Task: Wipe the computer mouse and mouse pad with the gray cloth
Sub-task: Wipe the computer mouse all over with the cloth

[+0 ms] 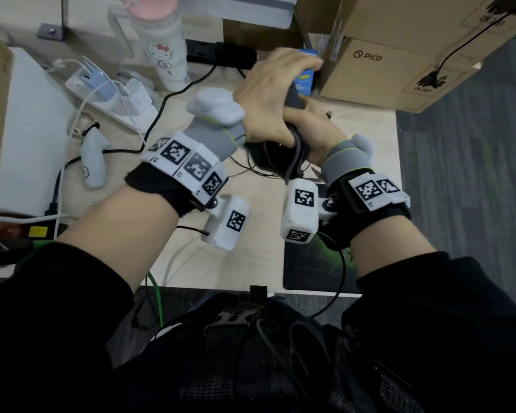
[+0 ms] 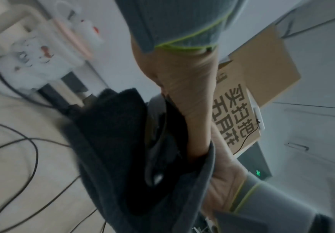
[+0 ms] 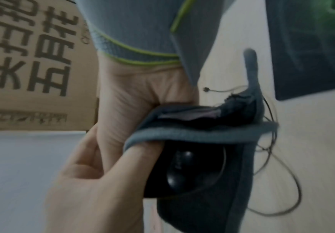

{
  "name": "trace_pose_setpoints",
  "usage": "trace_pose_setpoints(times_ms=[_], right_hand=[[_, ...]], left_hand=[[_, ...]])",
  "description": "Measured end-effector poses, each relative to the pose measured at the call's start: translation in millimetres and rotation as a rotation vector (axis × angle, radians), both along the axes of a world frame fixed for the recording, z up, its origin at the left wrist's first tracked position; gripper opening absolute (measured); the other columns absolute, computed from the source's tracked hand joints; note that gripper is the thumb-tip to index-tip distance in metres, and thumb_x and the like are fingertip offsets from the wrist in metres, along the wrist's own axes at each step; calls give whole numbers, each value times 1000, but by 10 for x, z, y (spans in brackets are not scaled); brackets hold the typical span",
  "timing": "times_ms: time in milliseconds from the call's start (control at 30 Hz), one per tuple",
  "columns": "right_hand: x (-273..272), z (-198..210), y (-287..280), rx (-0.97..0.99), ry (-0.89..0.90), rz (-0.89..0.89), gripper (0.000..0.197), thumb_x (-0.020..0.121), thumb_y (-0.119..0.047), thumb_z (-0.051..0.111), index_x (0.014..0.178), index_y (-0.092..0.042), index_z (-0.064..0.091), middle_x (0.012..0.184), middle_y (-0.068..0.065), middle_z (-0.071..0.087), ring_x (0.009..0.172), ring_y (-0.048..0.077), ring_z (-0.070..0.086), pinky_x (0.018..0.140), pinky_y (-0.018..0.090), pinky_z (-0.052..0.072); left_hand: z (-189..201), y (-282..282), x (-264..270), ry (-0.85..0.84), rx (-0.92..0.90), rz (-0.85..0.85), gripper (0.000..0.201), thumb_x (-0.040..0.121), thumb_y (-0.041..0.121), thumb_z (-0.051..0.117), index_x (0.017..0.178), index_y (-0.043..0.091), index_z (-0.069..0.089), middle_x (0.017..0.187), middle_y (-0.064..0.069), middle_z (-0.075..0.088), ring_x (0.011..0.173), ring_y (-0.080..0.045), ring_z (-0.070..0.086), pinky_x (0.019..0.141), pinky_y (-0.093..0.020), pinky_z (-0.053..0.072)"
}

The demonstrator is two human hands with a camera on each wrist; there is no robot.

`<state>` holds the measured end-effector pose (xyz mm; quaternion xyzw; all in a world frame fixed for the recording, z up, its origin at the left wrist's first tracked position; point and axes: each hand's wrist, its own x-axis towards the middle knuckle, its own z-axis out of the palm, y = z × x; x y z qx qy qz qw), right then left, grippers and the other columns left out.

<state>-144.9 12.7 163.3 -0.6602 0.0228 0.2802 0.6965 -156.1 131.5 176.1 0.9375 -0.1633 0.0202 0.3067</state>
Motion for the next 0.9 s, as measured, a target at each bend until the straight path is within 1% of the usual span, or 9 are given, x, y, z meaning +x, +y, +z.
trace_pose_setpoints(times_ms=[67, 133, 200, 333, 400, 467, 600, 733, 900], right_hand=[[6, -48, 13, 60, 28, -98, 18, 78, 1, 63, 95, -5, 59, 70, 4, 70, 65, 15, 67, 64, 27, 56], [23, 8, -2, 89, 34, -225, 7, 84, 2, 63, 87, -4, 61, 63, 2, 70, 59, 15, 67, 62, 27, 58], [41, 67, -20, 35, 25, -306, 12, 84, -4, 67, 79, -8, 57, 64, 1, 67, 58, 14, 66, 68, 32, 58], [42, 85, 25, -30, -1, -374, 20, 82, -15, 70, 69, -14, 55, 71, 5, 64, 74, 24, 67, 86, 46, 57], [42, 50, 85, -109, -17, -406, 23, 80, -22, 72, 66, -15, 55, 72, 5, 64, 85, 29, 69, 87, 49, 57], [52, 20, 98, -167, -21, -454, 25, 78, -27, 74, 65, -16, 55, 72, 4, 64, 90, 30, 70, 86, 49, 57], [77, -78, 43, -148, -15, -507, 23, 81, -26, 70, 69, -15, 54, 72, 4, 61, 82, 26, 66, 86, 47, 57], [90, -163, 14, -209, -50, -476, 23, 82, -28, 69, 71, -11, 58, 71, 5, 61, 77, 23, 63, 84, 45, 56], [139, -201, -31, -222, -55, -451, 20, 85, -26, 67, 76, -9, 61, 80, 9, 66, 84, 26, 67, 85, 43, 58]], left_hand=[[10, 13, 29, 50, 15, -10, 103, 45, 44, 62, 138, 7, 40, 140, -8, 45, 132, -25, 38, 111, -32, 33], [-29, 90, -2, 80, -12, 36, 111, 45, 54, 60, 142, 7, 33, 143, -7, 41, 135, -24, 34, 111, -21, 25], [-86, 152, -65, 120, -19, 58, 124, 43, 64, 65, 146, 9, 24, 147, -4, 36, 138, -22, 28, 109, -17, 18], [-164, 113, -135, 141, 10, 56, 133, 38, 72, 66, 148, 10, 22, 149, -3, 35, 140, -22, 28, 116, -31, 20], [-166, 87, -131, 138, 24, 68, 132, 37, 71, 63, 147, 10, 25, 148, -4, 37, 139, -23, 30, 116, -35, 23], [-149, 79, -130, 151, 37, 80, 132, 35, 69, 62, 147, 11, 25, 148, -3, 37, 140, -23, 30, 117, -37, 22], [-200, 146, -142, 158, 54, 17, 137, 34, 71, 68, 148, 11, 22, 148, 0, 37, 140, -22, 30, 116, -44, 24], [-207, 126, -123, 157, 154, -80, 137, 33, 74, 62, 146, 5, 27, 147, -10, 39, 138, -27, 35, 115, -44, 29], [-201, 69, -121, 197, 265, -119, 142, 34, 73, 60, 148, 1, 17, 151, -12, 32, 140, -28, 31, 115, -41, 29]])
